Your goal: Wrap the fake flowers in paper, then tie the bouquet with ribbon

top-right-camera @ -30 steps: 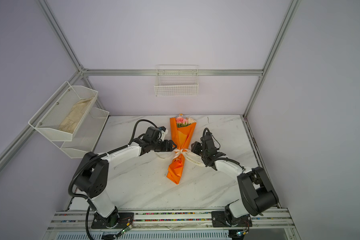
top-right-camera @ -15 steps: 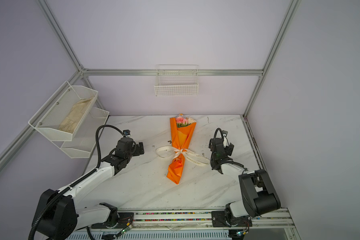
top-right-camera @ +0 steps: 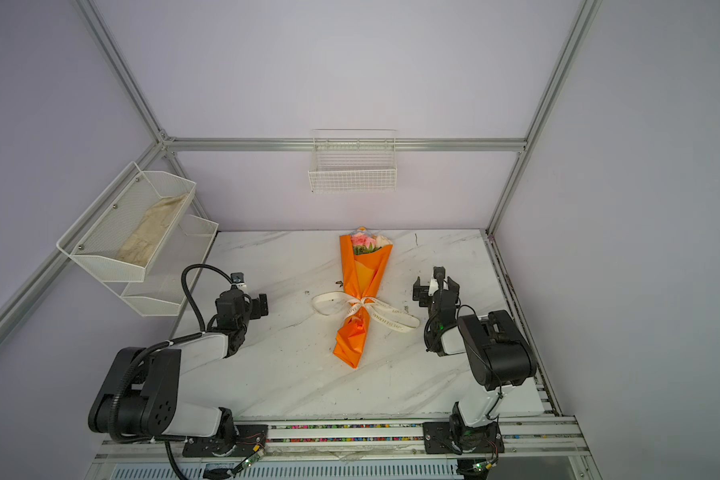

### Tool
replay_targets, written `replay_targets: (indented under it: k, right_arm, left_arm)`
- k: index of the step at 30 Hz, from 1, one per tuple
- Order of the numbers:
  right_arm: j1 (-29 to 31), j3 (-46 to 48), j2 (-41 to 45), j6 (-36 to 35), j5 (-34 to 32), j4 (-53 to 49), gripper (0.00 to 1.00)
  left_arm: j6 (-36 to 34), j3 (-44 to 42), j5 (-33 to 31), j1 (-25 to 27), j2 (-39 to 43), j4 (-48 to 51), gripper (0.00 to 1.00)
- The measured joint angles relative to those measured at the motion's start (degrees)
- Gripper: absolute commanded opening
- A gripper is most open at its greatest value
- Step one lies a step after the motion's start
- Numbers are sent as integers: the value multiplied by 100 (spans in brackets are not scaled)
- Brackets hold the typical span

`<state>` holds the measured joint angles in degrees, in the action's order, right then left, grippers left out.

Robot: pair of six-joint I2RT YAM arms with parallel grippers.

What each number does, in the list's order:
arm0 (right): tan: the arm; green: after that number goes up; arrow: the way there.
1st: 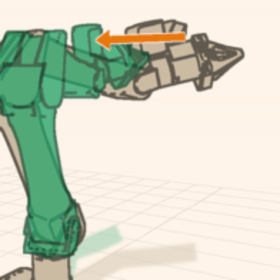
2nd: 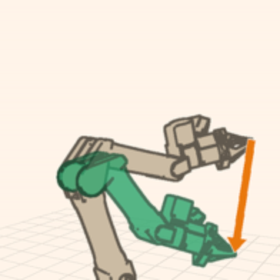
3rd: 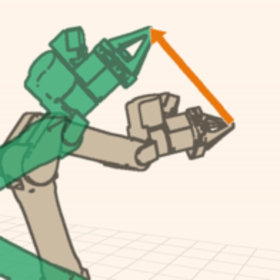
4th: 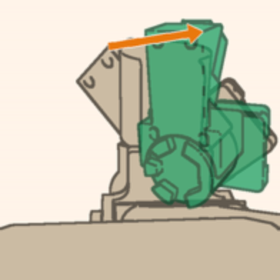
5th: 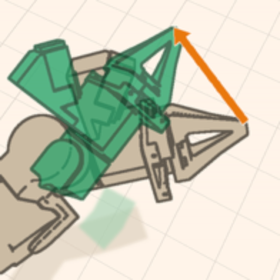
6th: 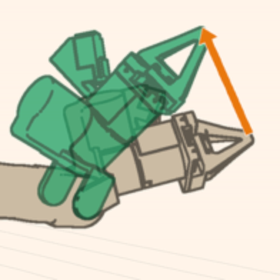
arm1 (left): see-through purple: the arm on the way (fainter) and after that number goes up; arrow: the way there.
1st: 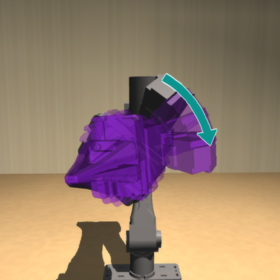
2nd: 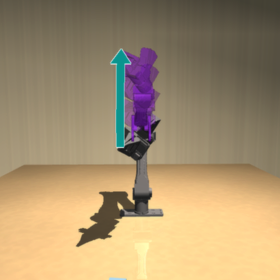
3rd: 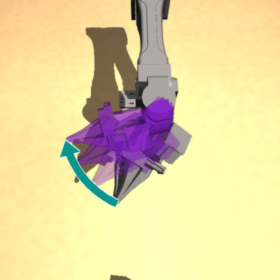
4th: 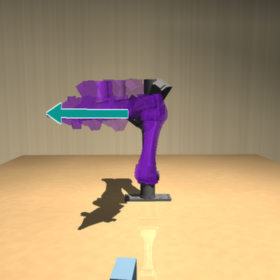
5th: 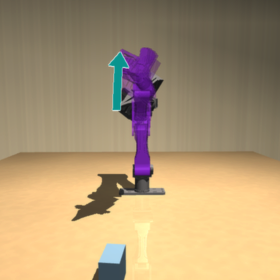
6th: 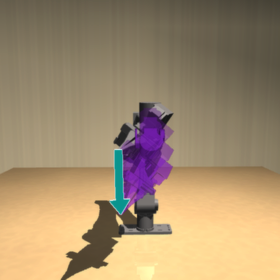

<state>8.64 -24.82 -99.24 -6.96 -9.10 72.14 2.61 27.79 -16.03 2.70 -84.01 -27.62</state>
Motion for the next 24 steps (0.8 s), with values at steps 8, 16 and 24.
replay_targets:
  k: [8,16,24]
  right_arm:
    - [-164,-85,-319,291,-260,236,97]
    - [-164,-92,-317,391,-509,271,97]
    - [-164,-92,-317,393,-525,278,97]
  left_arm:
    - [-173,-695,734,-280,-634,-1910,100]
    - [-70,-691,358,-306,-601,-2022,100]
    - [-72,-691,334,-306,-601,-2253,100]
